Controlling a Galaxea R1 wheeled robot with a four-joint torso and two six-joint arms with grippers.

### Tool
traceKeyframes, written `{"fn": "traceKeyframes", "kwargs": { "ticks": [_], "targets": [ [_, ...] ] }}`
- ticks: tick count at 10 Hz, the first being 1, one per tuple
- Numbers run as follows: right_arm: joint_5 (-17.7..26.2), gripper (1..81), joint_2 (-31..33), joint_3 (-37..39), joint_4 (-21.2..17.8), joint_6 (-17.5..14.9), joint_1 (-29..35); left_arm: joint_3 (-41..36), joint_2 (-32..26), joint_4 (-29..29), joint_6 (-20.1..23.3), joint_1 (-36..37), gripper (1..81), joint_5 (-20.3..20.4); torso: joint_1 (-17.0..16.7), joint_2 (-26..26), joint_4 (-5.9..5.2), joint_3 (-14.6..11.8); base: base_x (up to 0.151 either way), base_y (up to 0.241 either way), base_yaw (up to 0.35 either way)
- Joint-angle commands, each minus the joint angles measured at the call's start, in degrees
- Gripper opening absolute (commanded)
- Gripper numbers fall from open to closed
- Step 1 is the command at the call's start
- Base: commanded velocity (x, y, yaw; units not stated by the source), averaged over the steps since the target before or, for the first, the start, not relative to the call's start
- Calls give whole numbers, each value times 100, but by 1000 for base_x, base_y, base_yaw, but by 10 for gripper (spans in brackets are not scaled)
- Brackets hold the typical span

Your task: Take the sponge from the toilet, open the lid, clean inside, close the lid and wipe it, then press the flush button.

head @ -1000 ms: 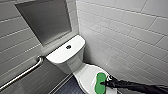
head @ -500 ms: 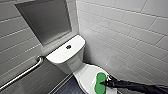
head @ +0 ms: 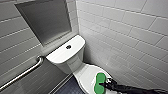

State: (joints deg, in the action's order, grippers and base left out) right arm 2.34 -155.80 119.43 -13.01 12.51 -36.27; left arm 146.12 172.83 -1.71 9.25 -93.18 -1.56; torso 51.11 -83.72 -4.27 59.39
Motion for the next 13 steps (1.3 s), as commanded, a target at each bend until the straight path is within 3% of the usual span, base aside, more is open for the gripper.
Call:
{"fn": "traceKeyframes", "kwargs": {
  "ticks": [1, 7, 13],
  "targets": [
    [22, 811, -95, 52, 9, -11, 467, -100, -11, -5, 50, -214, 811, -591, 0, 0, 0, 0, 0, 0, 0],
    [-602, 811, -200, 10, 228, -38, 299, -118, -20, -31, 50, -214, 811, -705, 0, 0, 0, 0, 0, 0, 0],
    [-612, 811, -183, -105, 290, -29, 299, -197, -37, -31, 50, -214, 811, -705, 0, 0, 0, 0, 0, 0, 0]
  ]
}}
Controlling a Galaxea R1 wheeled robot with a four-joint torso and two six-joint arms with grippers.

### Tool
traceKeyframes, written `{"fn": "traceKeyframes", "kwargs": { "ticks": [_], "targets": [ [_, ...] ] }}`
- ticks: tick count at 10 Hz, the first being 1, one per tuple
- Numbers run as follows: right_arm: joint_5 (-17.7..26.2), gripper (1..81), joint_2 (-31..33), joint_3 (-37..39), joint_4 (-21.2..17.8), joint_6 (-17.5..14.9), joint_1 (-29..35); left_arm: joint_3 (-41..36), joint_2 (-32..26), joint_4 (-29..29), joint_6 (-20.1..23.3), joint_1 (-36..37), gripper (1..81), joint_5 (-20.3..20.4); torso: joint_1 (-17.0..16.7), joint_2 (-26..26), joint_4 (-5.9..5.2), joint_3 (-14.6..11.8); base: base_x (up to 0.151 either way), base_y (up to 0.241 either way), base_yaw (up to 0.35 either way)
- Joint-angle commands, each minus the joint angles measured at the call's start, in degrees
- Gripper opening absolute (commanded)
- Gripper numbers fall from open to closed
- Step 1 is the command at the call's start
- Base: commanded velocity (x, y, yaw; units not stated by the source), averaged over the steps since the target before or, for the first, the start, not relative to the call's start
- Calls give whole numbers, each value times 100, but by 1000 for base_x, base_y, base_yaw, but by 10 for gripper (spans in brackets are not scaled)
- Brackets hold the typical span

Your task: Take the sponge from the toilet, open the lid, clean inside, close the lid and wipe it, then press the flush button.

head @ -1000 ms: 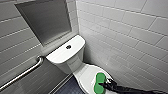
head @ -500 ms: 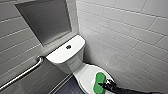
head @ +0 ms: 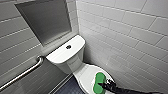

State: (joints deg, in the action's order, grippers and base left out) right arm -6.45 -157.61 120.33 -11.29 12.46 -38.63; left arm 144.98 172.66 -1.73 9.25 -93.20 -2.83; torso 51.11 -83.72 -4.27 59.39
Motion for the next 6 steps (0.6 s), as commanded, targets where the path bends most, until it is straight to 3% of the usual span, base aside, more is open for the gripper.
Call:
{"fn": "traceKeyframes", "kwargs": {
  "ticks": [1, 5, 6],
  "targets": [
    [267, 811, 8, -204, 136, -24, 544, -93, -20, -29, 50, -213, 811, -579, 0, 0, 0, 0, 0, 0, 0],
    [258, 811, 8, -196, 136, -24, 536, -93, -20, -20, 50, -212, 811, -579, 0, 0, 0, 0, 0, 0, 0],
    [259, 10, 16, -204, 136, -41, 536, -93, -20, -20, 50, -212, 811, -579, 0, 0, 0, 0, 0, 0, 0]
  ]
}}
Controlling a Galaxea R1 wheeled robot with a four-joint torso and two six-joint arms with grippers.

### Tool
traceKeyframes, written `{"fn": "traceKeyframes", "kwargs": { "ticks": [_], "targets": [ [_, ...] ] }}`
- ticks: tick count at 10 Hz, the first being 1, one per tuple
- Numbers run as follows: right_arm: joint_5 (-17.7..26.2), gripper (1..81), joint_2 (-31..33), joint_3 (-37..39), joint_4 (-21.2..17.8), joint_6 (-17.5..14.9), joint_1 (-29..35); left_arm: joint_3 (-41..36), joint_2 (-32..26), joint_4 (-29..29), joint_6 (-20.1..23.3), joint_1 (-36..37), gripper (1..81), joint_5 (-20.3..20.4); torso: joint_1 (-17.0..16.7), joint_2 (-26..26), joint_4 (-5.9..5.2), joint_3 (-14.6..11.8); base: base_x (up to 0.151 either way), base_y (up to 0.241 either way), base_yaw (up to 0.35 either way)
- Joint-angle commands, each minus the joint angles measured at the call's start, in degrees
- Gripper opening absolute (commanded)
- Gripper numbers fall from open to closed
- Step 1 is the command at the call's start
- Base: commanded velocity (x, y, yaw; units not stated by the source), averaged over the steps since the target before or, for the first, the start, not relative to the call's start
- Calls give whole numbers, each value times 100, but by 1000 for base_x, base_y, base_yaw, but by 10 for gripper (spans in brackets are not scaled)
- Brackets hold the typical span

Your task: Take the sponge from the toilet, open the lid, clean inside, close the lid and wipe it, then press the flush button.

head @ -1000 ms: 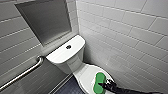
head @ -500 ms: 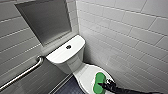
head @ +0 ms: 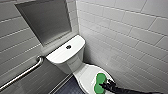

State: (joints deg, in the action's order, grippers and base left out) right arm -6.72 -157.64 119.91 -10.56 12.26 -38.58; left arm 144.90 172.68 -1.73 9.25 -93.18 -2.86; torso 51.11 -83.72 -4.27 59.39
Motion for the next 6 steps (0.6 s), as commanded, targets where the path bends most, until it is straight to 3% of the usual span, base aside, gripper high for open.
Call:
{"fn": "traceKeyframes", "kwargs": {
  "ticks": [1, 4, 6],
  "targets": [
    [285, 10, 10, -153, 63, -22, 539, -84, -23, -20, 50, -214, 811, -575, 0, 0, 0, 0, 0, 0, 0],
    [285, 10, 71, -248, 63, -22, 566, -119, -31, -3, 51, -214, 811, -575, 0, 0, 0, 0, 0, 0, 0],
    [241, 10, 476, -988, 63, -40, 671, -119, -23, 6, 77, -214, 811, -540, 0, 0, 0, 0, 0, 0, 0]
  ]
}}
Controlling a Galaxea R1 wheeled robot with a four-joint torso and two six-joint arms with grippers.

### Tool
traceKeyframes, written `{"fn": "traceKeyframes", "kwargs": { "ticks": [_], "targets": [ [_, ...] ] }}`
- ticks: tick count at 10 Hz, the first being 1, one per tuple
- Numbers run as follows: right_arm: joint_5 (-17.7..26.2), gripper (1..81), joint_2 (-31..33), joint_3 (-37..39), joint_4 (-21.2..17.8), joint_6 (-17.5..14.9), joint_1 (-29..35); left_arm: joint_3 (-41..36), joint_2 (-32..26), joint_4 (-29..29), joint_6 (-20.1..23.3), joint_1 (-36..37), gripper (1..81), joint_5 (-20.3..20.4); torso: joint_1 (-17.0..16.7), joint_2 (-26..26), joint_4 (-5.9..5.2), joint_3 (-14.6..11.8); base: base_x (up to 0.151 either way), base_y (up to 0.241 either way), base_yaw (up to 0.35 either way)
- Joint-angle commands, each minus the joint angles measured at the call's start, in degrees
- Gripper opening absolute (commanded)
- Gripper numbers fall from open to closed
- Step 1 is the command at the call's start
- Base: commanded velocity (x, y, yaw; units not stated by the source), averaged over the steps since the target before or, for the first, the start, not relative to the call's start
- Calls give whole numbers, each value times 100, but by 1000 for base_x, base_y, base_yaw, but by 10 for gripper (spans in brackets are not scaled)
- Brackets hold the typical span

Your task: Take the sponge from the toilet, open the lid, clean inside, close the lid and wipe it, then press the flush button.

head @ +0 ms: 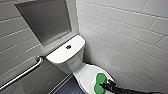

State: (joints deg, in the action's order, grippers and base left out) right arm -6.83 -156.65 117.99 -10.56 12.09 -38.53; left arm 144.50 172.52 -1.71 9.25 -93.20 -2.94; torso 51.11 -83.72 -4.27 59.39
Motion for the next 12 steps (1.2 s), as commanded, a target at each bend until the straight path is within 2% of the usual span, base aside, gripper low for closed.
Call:
{"fn": "traceKeyframes", "kwargs": {
  "ticks": [1, 4, 6, 9, 12],
  "targets": [
    [243, 10, 685, -1209, 63, -23, 710, -79, 2, 4, 112, -212, 811, -471, 0, 0, 0, 0, 0, 0, 0],
    [191, 10, 1781, -2438, -25, -5, 728, -464, -129, 117, 129, -177, 811, -181, 0, 0, 0, 0, 0, 0, 0],
    [190, 10, 2334, -2912, -95, 30, 614, -963, -365, 144, 121, -90, 811, -154, 0, 0, 0, 0, 0, 0, 0],
    [182, 10, 3058, -3407, -148, 30, 96, -1688, -815, 153, 121, 60, 811, -40, 0, 0, 0, 0, 0, 0, 0],
    [32, 10, 3410, -3433, -148, 30, -493, -2320, -1237, 162, 121, 122, 811, -23, 0, 0, 0, 0, 0, 0, 0]
  ]
}}
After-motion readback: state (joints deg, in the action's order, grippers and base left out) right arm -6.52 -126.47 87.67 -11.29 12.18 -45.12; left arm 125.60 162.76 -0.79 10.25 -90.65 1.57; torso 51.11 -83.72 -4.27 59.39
